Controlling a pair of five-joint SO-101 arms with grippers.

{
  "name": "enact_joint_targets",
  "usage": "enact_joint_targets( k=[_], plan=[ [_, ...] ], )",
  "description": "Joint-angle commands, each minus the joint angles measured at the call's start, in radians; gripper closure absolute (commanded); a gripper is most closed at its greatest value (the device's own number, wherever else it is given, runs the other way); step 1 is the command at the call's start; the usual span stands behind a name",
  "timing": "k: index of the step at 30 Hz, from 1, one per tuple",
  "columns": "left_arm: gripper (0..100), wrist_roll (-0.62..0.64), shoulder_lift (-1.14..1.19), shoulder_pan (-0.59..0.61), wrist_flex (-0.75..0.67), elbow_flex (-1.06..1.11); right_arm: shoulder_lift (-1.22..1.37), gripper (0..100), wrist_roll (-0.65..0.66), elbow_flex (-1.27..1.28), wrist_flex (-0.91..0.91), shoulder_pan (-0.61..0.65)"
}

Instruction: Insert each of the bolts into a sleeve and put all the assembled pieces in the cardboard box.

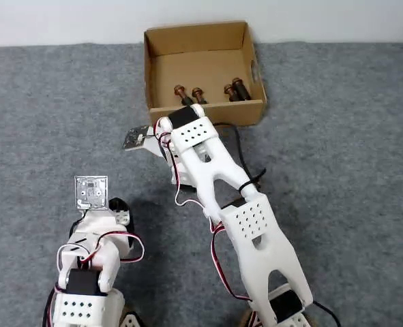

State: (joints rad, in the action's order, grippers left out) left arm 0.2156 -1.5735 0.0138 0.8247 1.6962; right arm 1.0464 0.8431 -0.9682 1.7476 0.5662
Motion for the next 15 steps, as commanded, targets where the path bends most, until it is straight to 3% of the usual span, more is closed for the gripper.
enact_joint_targets(
  k=[1,4,9,15],
  plan=[
    [99,-0.009,-0.008,0.003,-0.021,-0.005,0.054,84.3,0.008,-0.058,-0.018,0.004],
    [99,-0.009,-0.008,0.003,-0.021,-0.005,0.099,99.2,0.003,-0.115,-0.008,0.005],
    [99,-0.009,-0.008,0.003,-0.021,-0.005,0.116,99.1,-0.023,-0.230,0.015,0.004],
    [99,-0.057,-0.008,0.003,-0.021,-0.005,0.085,99.1,-0.304,-0.365,0.050,0.002]
  ],
)
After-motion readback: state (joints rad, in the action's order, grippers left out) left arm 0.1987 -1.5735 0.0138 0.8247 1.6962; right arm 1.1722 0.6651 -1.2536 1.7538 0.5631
